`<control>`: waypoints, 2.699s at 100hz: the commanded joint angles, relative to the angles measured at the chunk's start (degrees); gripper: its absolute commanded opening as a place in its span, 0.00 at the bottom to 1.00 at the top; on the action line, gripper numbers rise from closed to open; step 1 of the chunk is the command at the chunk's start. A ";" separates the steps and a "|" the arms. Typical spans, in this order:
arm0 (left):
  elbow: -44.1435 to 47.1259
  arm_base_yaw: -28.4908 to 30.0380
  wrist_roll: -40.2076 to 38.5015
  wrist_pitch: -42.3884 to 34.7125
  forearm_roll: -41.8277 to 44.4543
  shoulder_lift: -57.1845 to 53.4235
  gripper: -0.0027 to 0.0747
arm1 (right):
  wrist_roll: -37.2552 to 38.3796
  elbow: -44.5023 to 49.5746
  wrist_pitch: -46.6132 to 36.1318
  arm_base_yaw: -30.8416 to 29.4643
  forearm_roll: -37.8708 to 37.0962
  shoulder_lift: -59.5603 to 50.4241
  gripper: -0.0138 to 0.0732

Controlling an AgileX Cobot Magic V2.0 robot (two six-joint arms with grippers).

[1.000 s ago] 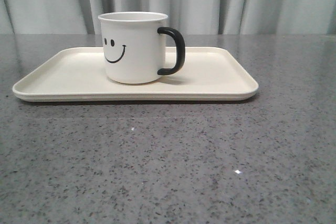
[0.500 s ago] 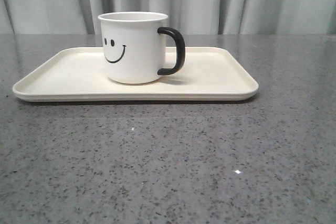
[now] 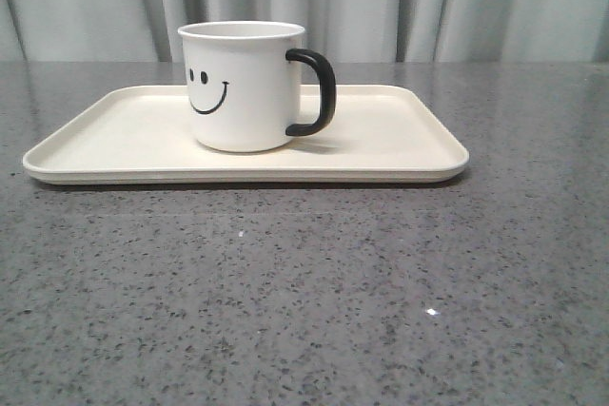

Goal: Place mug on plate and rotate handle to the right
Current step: 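Move the open right gripper above the mug rim, then lower the right gripper into the mug rim and close it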

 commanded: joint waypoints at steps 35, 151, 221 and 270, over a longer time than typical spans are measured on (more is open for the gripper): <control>-1.08 -0.31 -1.02 -2.47 2.90 -0.18 0.01 | -4.35 -18.53 0.59 15.08 -0.01 16.57 0.58; -1.08 -0.31 -1.02 -2.49 2.68 -0.18 0.01 | -6.29 -30.99 19.72 32.37 5.62 48.84 0.58; -1.08 -0.31 -1.02 -2.49 2.46 -0.18 0.01 | -6.29 -30.99 21.54 32.37 8.65 54.82 0.58; -1.08 -0.31 -1.02 -2.49 2.46 -0.18 0.01 | -6.29 -30.99 21.70 32.37 9.95 58.93 0.58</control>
